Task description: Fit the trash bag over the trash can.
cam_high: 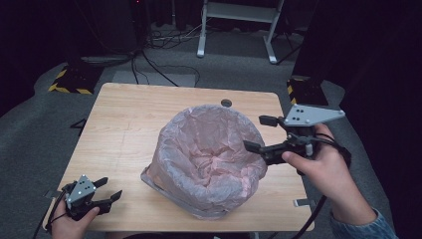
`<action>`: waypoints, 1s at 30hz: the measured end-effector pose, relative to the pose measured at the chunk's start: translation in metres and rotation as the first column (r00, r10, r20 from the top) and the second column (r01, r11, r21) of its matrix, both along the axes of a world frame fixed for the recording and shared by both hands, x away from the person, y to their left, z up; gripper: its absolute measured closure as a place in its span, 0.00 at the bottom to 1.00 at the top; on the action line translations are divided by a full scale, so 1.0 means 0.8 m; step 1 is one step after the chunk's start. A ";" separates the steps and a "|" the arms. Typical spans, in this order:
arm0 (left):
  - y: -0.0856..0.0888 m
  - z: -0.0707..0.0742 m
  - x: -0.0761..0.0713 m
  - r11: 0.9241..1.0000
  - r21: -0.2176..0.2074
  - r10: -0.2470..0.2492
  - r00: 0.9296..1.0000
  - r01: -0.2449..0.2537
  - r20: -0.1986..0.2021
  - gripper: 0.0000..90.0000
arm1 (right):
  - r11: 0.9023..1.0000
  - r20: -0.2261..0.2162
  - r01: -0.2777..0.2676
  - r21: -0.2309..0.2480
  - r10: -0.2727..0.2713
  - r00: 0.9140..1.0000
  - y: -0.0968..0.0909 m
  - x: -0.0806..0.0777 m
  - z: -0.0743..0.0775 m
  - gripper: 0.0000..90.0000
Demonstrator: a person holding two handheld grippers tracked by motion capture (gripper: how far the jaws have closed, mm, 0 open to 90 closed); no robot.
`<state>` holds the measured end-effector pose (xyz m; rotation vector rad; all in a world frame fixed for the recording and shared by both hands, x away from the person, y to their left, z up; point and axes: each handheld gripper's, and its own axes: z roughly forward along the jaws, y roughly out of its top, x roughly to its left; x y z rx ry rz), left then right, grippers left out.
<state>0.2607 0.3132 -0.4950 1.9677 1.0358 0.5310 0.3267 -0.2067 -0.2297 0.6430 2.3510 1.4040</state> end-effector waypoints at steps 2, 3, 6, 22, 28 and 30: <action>-0.001 0.000 0.001 1.000 -0.004 0.001 1.000 -0.001 -0.003 0.33 | 1.000 0.006 0.021 0.014 -0.021 1.000 -0.015 -0.003 -0.004 0.18; -0.001 0.000 0.001 1.000 -0.004 0.000 1.000 0.000 -0.003 0.33 | 0.999 0.007 0.034 0.020 -0.034 0.999 -0.022 -0.005 -0.007 0.18; -0.002 -0.001 0.003 1.000 -0.001 -0.002 1.000 0.002 -0.006 0.33 | 0.997 0.021 0.069 0.029 -0.070 0.997 -0.045 -0.009 -0.018 0.17; -0.003 -0.003 0.003 1.000 0.004 -0.002 1.000 0.002 -0.012 0.33 | 0.977 -0.074 0.212 0.040 -0.208 0.975 -0.118 -0.012 -0.146 0.17; -0.004 -0.004 0.003 1.000 0.003 0.000 1.000 0.000 -0.019 0.33 | 0.969 -0.129 0.246 0.014 -0.243 0.962 -0.129 -0.005 -0.200 0.17; -0.004 -0.005 0.004 1.000 0.003 -0.002 1.000 0.002 -0.017 0.33 | 0.967 -0.144 0.256 0.010 -0.252 0.957 -0.132 -0.003 -0.216 0.17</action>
